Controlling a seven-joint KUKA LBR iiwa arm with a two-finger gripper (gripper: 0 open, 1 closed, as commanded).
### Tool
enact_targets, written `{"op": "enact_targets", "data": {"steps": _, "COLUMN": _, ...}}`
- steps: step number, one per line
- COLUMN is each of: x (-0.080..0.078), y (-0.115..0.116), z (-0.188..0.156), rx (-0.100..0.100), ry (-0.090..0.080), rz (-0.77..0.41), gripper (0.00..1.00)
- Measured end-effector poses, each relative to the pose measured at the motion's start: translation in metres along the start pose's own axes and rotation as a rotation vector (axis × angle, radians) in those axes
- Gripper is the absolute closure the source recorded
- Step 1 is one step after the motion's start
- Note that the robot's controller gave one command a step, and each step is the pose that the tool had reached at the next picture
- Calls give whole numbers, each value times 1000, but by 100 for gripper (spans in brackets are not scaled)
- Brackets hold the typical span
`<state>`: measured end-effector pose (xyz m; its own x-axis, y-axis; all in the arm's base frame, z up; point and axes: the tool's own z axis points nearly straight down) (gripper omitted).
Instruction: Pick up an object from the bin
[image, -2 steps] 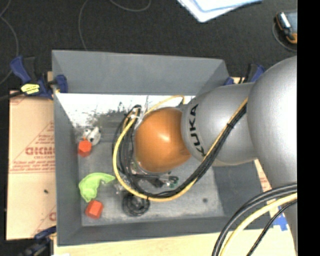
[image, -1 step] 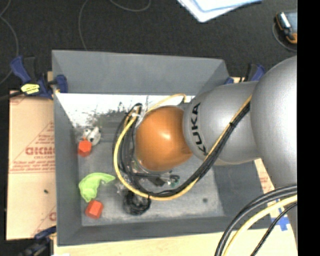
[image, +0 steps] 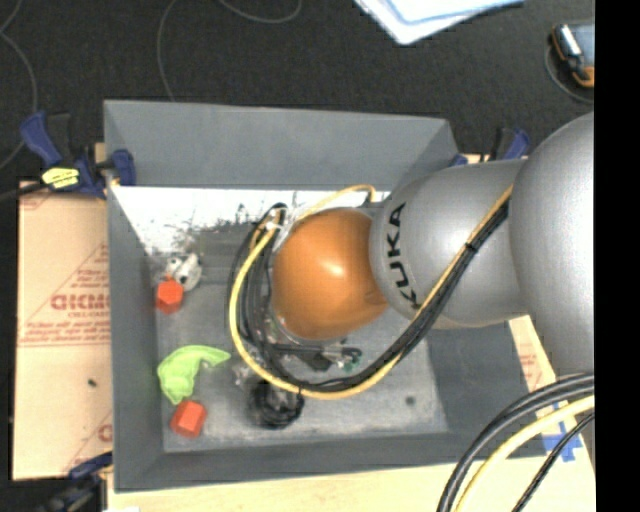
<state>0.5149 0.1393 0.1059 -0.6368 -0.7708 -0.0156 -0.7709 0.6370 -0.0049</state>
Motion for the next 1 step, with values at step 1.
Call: {"op": "enact_targets", "data": {"steps": 1, "x": -1, "y": -1, "z": -8, "rx": 2, "ry": -3, "rz": 1, "gripper": 100}}
